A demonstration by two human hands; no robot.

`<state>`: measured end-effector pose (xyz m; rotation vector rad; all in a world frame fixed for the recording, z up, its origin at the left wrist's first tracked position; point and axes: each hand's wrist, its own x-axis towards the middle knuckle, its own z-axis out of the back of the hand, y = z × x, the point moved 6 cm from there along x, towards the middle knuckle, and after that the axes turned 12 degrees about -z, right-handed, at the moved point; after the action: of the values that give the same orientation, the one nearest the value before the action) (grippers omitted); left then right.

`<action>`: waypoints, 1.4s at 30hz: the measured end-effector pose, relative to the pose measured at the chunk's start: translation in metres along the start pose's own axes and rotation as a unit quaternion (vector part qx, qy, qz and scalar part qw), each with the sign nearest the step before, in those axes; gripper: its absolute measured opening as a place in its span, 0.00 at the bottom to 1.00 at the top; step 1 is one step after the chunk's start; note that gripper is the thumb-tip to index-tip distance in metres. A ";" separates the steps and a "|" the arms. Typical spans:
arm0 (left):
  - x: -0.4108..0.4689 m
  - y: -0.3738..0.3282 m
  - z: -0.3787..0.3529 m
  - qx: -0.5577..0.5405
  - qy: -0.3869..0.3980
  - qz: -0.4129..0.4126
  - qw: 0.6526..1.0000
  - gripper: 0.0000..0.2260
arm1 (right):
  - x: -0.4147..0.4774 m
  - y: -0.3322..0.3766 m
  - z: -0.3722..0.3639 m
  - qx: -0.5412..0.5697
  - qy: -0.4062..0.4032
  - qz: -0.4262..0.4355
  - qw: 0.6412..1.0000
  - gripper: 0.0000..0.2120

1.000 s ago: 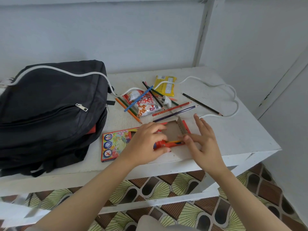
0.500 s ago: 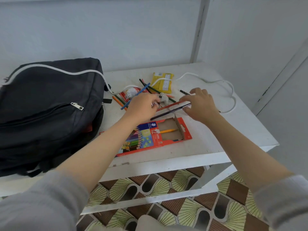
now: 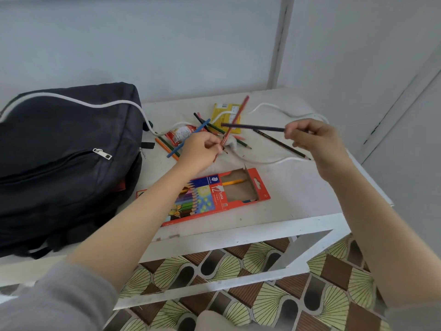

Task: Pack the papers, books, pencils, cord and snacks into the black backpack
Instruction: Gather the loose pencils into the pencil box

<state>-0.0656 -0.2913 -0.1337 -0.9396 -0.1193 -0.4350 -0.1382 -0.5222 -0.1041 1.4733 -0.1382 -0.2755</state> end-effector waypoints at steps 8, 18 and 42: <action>-0.050 -0.021 -0.007 -0.088 -0.010 -0.047 0.995 0.09 | -0.037 -0.017 -0.004 0.142 0.014 -0.040 0.989 0.02; -0.071 -0.011 -0.015 -0.068 -0.043 -0.073 0.994 0.07 | -0.056 -0.029 -0.007 0.030 -0.079 -0.005 0.996 0.05; -0.073 -0.002 -0.021 -0.062 -0.052 -0.080 0.994 0.06 | -0.070 -0.066 -0.030 -0.393 -0.223 0.034 0.891 0.46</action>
<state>-0.1340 -0.2868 -0.1658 -1.0793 -0.2660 -0.5465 -0.2038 -0.4793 -0.1672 0.5766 -0.3983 -0.5384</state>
